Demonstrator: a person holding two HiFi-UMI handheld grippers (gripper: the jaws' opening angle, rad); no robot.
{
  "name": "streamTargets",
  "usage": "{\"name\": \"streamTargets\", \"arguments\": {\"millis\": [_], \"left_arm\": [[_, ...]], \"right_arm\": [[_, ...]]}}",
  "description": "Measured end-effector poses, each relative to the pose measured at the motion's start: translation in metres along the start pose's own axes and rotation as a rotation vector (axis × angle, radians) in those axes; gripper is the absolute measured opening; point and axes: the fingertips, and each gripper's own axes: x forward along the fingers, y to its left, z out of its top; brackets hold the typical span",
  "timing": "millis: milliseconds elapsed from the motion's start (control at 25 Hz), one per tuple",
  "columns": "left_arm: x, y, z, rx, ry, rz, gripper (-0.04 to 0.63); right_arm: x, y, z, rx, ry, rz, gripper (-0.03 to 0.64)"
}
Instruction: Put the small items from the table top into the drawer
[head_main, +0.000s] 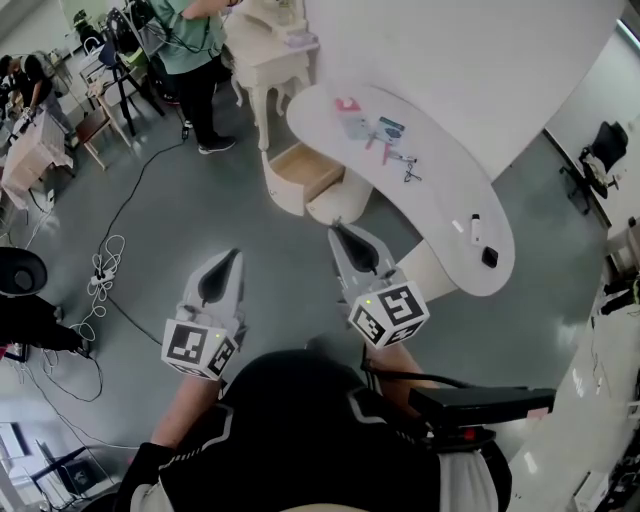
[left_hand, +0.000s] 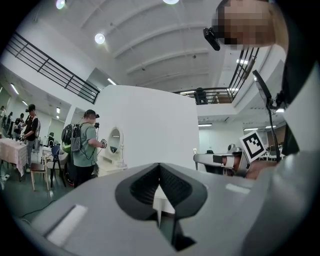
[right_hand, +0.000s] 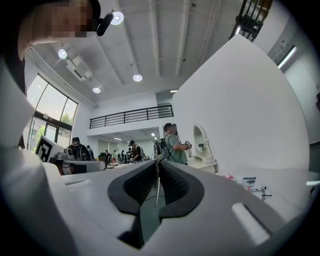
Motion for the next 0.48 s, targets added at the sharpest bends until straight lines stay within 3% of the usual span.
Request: {"name": "streamTargets", "arguments": {"millis": [480], "left_arm": [[0.058,-0.004,-0.009,0.002,0.013,0.049,0.0]], "right_arm": [[0.017,-0.067,-0.004,0.01,0.011,0.041,0.029]]}}
